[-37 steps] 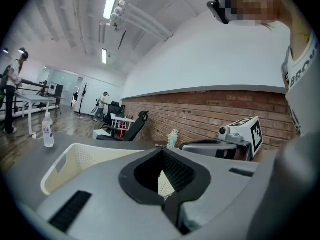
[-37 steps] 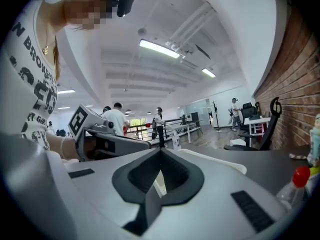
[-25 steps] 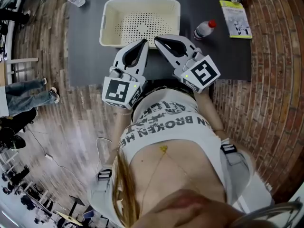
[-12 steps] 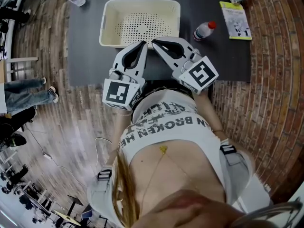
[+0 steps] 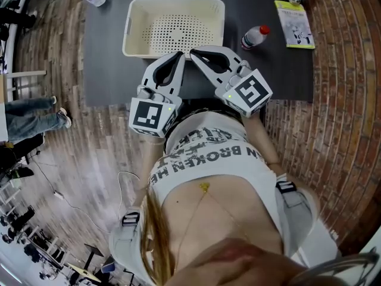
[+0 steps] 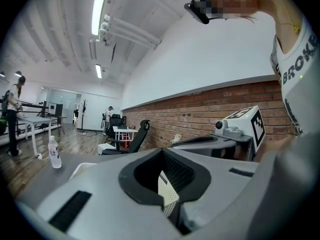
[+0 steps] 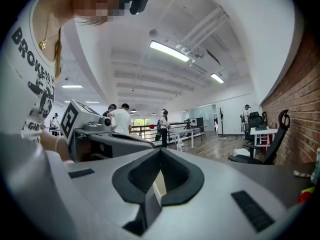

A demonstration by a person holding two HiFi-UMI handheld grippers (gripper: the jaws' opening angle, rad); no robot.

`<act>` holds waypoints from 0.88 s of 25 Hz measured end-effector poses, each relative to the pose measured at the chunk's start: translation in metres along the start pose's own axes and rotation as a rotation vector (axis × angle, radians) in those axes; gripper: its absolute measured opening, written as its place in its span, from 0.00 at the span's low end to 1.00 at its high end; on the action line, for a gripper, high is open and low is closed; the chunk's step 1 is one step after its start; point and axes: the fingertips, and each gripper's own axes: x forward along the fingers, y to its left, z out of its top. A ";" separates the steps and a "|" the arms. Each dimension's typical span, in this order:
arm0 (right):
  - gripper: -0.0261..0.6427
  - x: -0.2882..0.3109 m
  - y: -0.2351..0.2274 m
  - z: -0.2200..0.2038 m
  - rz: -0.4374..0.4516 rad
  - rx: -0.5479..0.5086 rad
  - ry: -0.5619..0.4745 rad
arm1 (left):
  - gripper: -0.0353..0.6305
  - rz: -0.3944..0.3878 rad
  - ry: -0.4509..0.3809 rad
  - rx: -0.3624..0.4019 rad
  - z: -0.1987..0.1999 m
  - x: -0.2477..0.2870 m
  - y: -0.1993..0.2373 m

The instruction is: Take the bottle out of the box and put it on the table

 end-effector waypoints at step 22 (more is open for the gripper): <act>0.05 0.001 0.005 -0.002 0.027 0.002 0.018 | 0.05 0.023 0.024 -0.006 -0.006 -0.006 -0.001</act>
